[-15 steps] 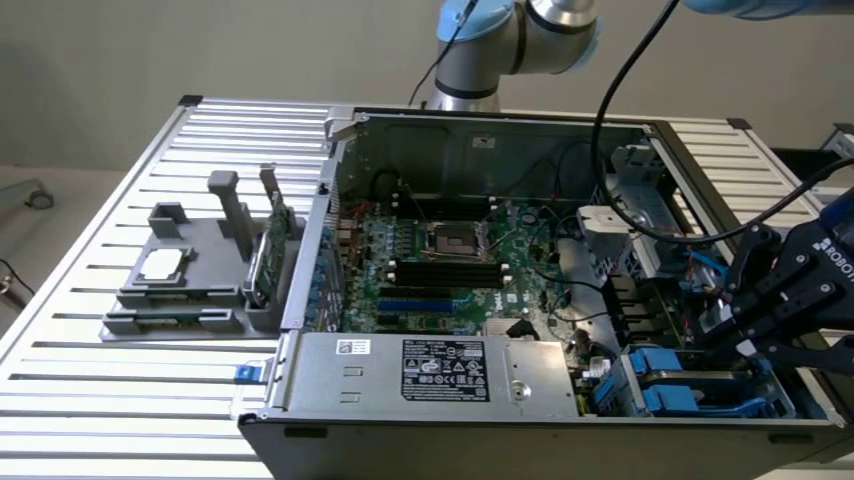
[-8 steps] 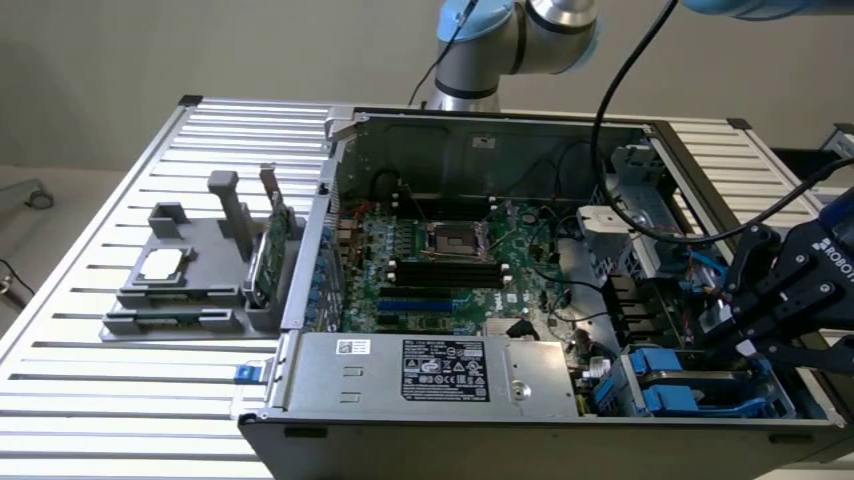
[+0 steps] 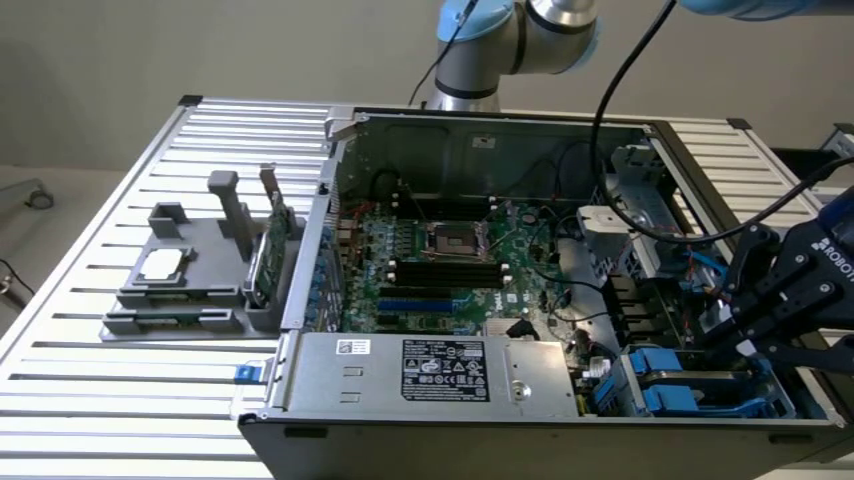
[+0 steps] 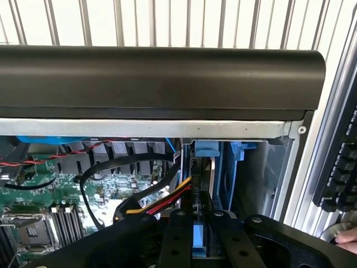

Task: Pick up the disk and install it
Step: 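Insert the first disk wire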

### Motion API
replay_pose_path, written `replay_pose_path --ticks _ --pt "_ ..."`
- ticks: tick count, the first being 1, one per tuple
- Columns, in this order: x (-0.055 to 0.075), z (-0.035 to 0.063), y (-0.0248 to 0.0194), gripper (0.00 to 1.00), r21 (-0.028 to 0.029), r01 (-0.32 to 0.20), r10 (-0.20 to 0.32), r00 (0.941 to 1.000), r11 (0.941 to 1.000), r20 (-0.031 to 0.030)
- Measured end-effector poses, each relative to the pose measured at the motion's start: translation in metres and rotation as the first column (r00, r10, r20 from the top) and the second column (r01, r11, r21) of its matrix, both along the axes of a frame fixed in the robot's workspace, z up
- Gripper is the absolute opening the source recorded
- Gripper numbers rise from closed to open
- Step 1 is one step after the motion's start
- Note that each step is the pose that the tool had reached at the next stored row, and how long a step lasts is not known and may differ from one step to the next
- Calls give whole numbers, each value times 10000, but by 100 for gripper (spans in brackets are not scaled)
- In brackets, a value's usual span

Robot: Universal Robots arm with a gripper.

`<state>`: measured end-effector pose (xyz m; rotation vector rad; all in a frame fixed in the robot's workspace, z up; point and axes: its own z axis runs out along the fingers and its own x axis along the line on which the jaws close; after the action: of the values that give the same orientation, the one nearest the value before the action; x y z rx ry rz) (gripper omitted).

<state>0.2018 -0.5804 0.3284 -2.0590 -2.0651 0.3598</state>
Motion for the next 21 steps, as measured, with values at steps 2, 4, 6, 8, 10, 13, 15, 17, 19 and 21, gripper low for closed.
replay_pose_path --ticks 2,4,6,8,10,13,15,17,19,21 --pt "1 0 1 17 -1 -60 60 10000 10000 0" --pt "2 -1 1 17 -1 -123 123 9999 9999 0" --pt "2 -2 1 17 -1 -185 185 9998 9998 0" --pt "2 -2 1 17 -1 -246 246 9997 9997 1" --pt "2 -3 1 17 -2 -310 310 9995 9995 0" --pt "3 -3 4 17 -2 -405 405 9992 9992 0" --pt "3 -3 12 17 -2 -443 443 9990 9990 0" --pt "3 -4 27 17 -2 -457 457 9990 9990 1" --pt "3 -4 43 17 1 -461 461 9989 9989 0" --pt "3 -5 48 17 0 -461 461 9989 9989 0"
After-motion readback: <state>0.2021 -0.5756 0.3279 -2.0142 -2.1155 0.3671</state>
